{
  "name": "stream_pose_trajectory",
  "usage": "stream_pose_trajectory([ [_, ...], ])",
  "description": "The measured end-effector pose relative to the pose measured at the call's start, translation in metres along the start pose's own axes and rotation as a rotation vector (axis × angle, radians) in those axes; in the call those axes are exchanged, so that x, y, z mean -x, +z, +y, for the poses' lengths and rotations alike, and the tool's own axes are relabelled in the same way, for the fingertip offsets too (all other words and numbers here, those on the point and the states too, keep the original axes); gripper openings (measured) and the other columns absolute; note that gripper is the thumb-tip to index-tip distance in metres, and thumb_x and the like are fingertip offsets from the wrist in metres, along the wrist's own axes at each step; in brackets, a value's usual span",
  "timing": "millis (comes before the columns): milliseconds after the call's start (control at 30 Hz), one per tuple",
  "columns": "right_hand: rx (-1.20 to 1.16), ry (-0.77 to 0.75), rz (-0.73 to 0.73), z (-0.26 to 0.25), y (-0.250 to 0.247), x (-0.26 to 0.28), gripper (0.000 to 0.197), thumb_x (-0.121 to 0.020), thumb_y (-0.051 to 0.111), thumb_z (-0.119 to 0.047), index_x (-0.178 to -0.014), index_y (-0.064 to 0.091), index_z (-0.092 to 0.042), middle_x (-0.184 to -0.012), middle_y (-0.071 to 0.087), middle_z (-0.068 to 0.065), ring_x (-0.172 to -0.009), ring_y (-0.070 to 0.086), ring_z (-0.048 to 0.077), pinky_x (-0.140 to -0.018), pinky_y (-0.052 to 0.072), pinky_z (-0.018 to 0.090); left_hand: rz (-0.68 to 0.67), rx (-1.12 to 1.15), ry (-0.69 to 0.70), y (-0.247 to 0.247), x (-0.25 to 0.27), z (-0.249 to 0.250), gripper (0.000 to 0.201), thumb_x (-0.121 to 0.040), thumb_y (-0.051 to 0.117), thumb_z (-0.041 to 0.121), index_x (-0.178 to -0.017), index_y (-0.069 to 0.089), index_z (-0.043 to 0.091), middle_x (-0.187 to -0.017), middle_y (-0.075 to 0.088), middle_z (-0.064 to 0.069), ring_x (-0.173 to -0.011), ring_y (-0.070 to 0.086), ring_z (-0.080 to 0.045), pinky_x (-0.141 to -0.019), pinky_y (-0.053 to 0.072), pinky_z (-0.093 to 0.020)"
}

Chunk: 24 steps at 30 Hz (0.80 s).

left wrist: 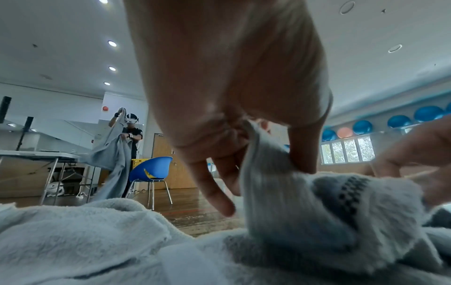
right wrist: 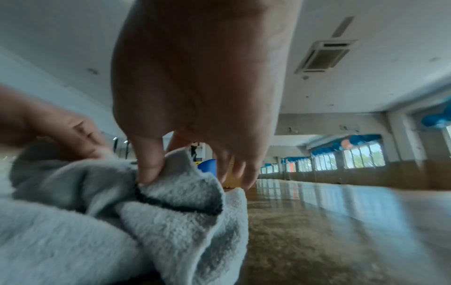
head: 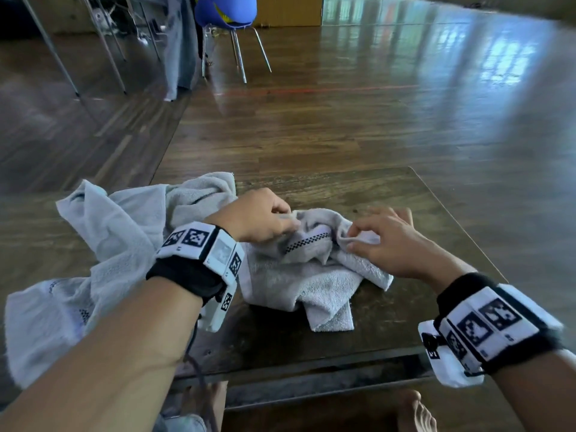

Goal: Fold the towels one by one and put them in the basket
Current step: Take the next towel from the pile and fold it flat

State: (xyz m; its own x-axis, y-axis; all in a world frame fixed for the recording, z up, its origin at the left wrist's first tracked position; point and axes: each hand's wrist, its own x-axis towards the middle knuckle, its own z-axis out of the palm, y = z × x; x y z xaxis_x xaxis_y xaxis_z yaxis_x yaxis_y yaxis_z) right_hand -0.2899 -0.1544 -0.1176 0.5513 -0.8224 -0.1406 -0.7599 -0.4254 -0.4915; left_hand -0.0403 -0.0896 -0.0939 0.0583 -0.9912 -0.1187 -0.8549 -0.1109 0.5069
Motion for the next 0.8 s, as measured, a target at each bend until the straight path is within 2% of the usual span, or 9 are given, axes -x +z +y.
stream_pose_trajectory([
  [67,0.089,0.058,-0.040,-0.003,0.002,0.000,0.009,-0.087,0.066,-0.056,-0.087,0.065,-0.047,-0.146,0.046,0.006,-0.147,0.017,0.026,-0.121,0.017,0.048,-0.033,-0.001,0.041,0.004,0.001,0.004,0.037,-0.087,0.071,0.040,-0.061,0.063,0.015,-0.082,0.063,-0.004,-0.078,0.060,-0.020,-0.077,0.048,-0.040],
  [133,0.138,0.080,-0.137,-0.003,0.005,-0.001,0.010,-0.089,0.067,-0.051,-0.084,0.066,-0.043,-0.123,0.060,0.004,-0.132,0.042,0.029,-0.113,0.034,0.045,-0.161,-0.022,0.049,0.013,0.003,0.007,0.032,-0.087,0.072,0.037,-0.067,0.066,0.013,-0.092,0.064,-0.011,-0.087,0.061,-0.025,-0.088,0.051,-0.046],
  [200,0.143,0.065,-0.119,-0.004,0.006,-0.002,0.012,-0.088,0.069,-0.041,-0.077,0.069,-0.036,-0.101,0.061,0.001,-0.108,0.059,0.026,-0.086,0.049,0.036,-0.258,-0.046,0.061,0.022,0.006,0.011,0.029,-0.086,0.072,0.040,-0.071,0.069,0.015,-0.076,0.064,-0.005,-0.072,0.057,-0.015,-0.077,0.052,-0.043],
  [267,0.138,0.019,0.027,-0.005,0.004,-0.006,0.013,-0.088,0.067,-0.029,-0.077,0.072,-0.023,-0.091,0.064,0.003,-0.085,0.063,0.022,-0.063,0.044,0.029,-0.245,0.006,0.114,0.023,0.007,0.017,0.032,-0.085,0.072,0.044,-0.069,0.069,0.017,-0.059,0.057,0.011,-0.057,0.048,-0.005,-0.059,0.044,-0.029],
  [367,-0.074,-0.130,0.400,-0.009,-0.001,-0.009,0.008,-0.090,0.064,-0.022,-0.084,0.070,-0.021,-0.095,0.056,-0.002,-0.083,0.055,0.013,-0.069,0.038,0.023,-0.118,0.227,0.173,0.016,0.006,0.026,0.043,-0.090,0.069,0.044,-0.061,0.062,0.013,-0.052,0.043,0.012,-0.048,0.037,-0.005,-0.046,0.028,-0.016],
  [467,-0.317,-0.165,0.524,-0.010,-0.008,-0.006,0.006,-0.090,0.070,-0.030,-0.090,0.067,-0.034,-0.103,0.056,-0.008,-0.092,0.056,0.003,-0.072,0.034,0.007,-0.078,0.269,0.192,0.014,0.008,0.031,0.038,-0.091,0.067,0.044,-0.060,0.066,0.022,-0.048,0.042,0.015,-0.044,0.038,0.000,-0.044,0.029,-0.011],
  [567,-0.328,-0.112,0.465,0.000,-0.011,-0.001,0.008,-0.090,0.072,-0.028,-0.086,0.067,-0.033,-0.098,0.063,-0.006,-0.089,0.059,0.009,-0.068,0.038,0.011,-0.180,0.336,0.221,0.019,0.012,0.036,0.041,-0.093,0.067,0.039,-0.052,0.065,0.038,-0.048,0.048,0.021,-0.048,0.046,0.005,-0.049,0.033,-0.006],
  [667,-0.321,-0.083,0.162,0.014,-0.016,0.010,0.013,-0.092,0.067,-0.021,-0.088,0.073,-0.032,-0.078,0.072,-0.007,-0.071,0.065,0.000,-0.060,0.049,0.013,-0.268,0.427,0.218,0.026,0.013,0.042,0.030,-0.093,0.066,0.040,-0.065,0.071,0.029,-0.060,0.055,0.022,-0.061,0.050,0.004,-0.060,0.040,-0.014],
  [800,-0.080,-0.009,-0.135,0.026,-0.012,0.018,0.010,-0.080,0.061,-0.003,-0.084,0.070,-0.006,-0.077,0.072,0.010,-0.068,0.062,0.016,-0.060,0.049,0.027,-0.281,0.376,0.088,0.038,0.012,0.045,0.030,-0.091,0.069,0.041,-0.065,0.072,0.026,-0.058,0.056,0.020,-0.058,0.052,0.001,-0.060,0.043,-0.018],
])
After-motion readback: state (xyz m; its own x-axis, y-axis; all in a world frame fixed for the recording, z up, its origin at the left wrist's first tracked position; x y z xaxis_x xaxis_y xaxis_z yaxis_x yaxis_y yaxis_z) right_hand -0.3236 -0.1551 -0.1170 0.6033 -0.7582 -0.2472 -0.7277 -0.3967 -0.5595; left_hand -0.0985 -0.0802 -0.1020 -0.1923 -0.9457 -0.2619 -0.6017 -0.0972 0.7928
